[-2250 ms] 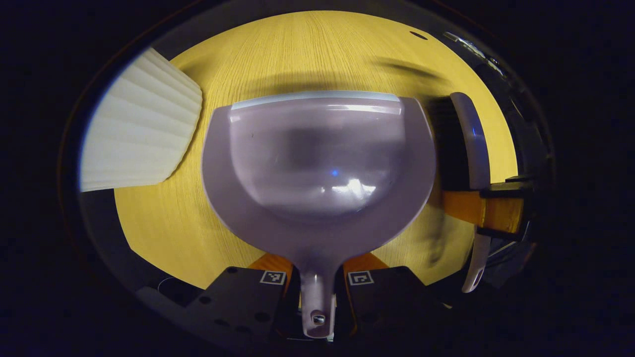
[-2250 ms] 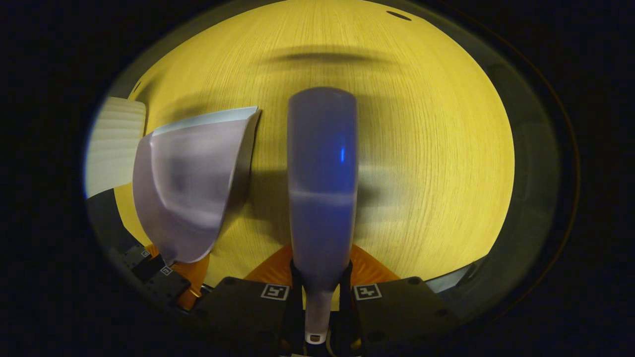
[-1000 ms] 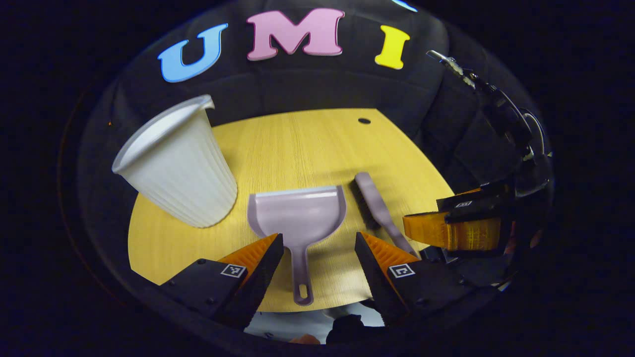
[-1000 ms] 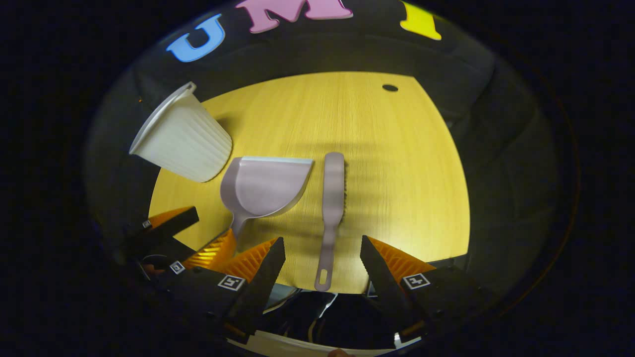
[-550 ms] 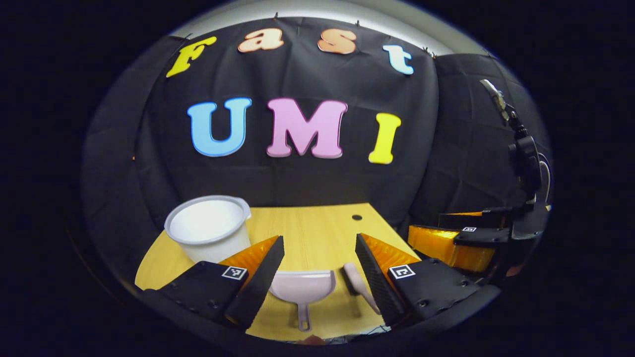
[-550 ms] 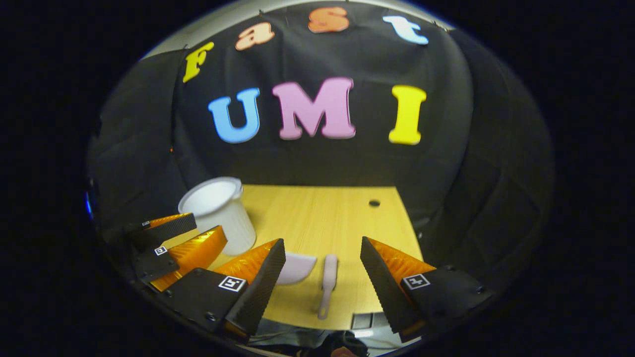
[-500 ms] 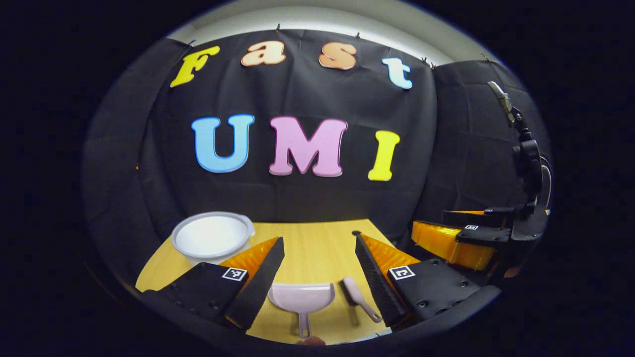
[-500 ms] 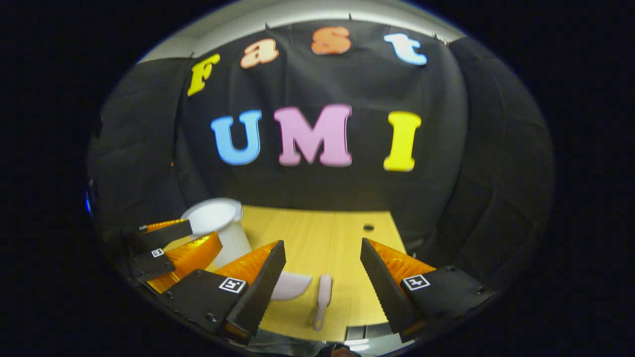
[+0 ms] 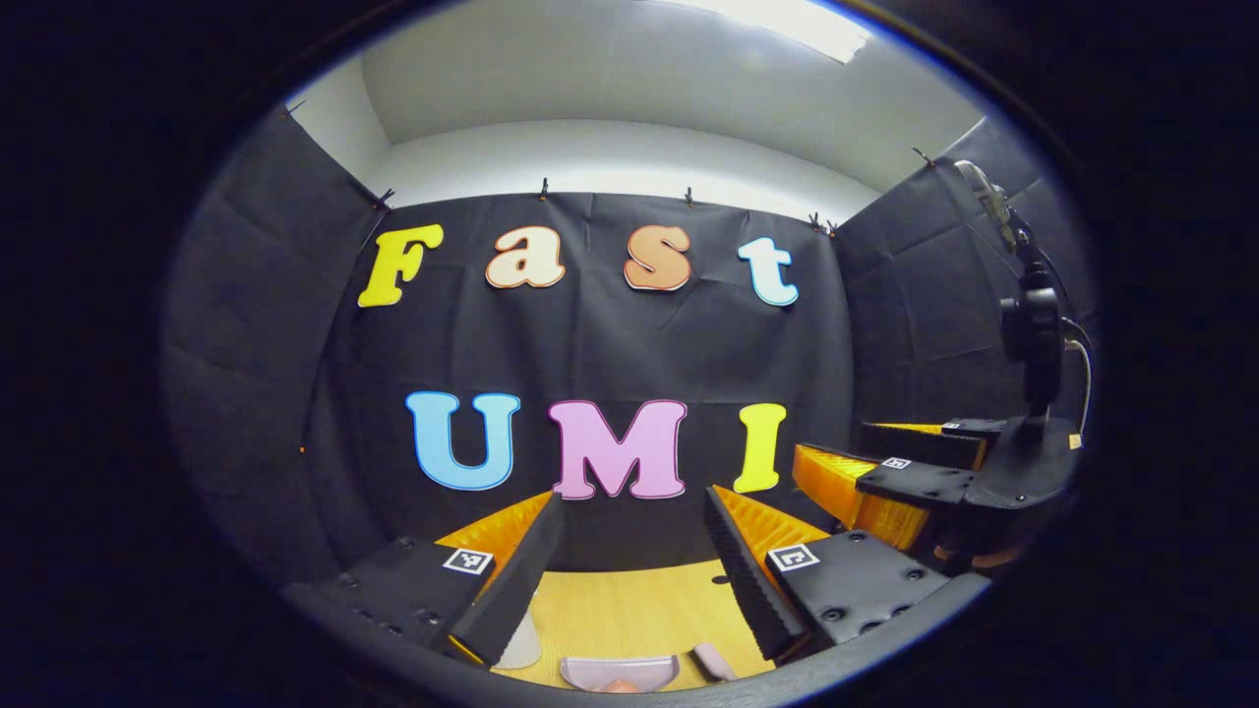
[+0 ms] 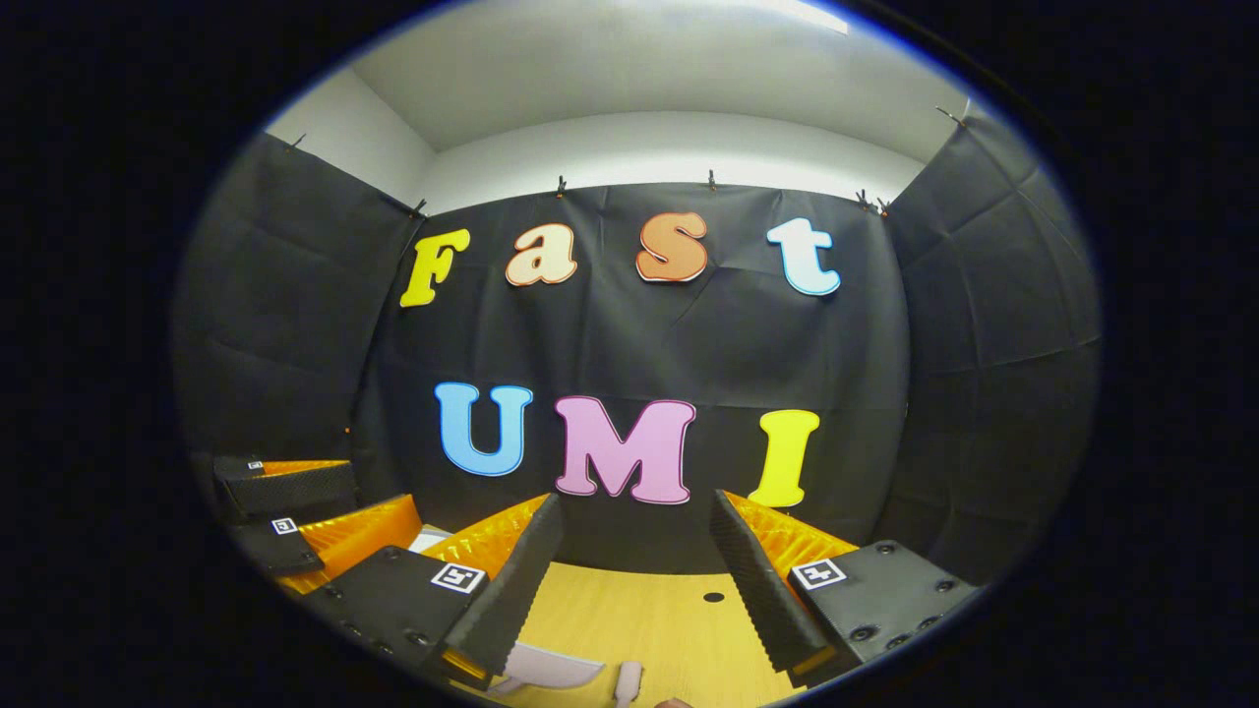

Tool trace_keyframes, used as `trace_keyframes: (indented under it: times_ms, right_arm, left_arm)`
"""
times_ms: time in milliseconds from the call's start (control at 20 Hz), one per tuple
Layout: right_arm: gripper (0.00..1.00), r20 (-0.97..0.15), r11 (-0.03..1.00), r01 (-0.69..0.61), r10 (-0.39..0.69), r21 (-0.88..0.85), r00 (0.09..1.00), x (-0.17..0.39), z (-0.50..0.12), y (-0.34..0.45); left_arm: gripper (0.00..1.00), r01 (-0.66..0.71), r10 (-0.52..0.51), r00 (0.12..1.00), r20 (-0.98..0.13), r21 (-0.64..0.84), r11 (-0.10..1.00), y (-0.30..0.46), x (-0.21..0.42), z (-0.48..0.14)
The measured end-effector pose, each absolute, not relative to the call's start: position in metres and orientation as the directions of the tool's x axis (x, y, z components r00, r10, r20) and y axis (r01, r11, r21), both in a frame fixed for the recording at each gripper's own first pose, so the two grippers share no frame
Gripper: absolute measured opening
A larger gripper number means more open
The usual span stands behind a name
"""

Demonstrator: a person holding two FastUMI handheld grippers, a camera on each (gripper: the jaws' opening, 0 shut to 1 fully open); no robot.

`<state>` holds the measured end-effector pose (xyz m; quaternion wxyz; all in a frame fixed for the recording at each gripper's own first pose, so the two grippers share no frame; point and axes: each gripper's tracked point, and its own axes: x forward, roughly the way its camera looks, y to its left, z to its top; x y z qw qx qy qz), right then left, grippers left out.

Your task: Pick up the small broom and dustpan from the desktop, sweep the trash into the dustpan with the broom, and then empty the trash into the garbage bin.

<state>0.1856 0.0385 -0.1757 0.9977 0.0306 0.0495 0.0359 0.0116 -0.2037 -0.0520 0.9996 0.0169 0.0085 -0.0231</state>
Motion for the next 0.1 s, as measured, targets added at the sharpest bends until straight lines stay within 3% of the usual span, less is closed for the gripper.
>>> trace_keyframes:
  times_ms: [50,100]
  right_arm:
    - [0.91,-0.086,0.996,-0.067,0.072,0.058,0.994,0.1830,-0.1737,0.0378]
    - [0.91,-0.086,0.997,-0.066,0.070,0.046,0.994,0.1806,-0.1725,0.0365]
  left_arm:
    - [0.84,0.035,-0.035,0.999,-0.020,0.022,0.999,-0.2016,0.0114,-0.0488]
    - [0.84,0.023,-0.022,0.999,-0.023,0.011,1.000,-0.2004,0.0149,-0.0523]
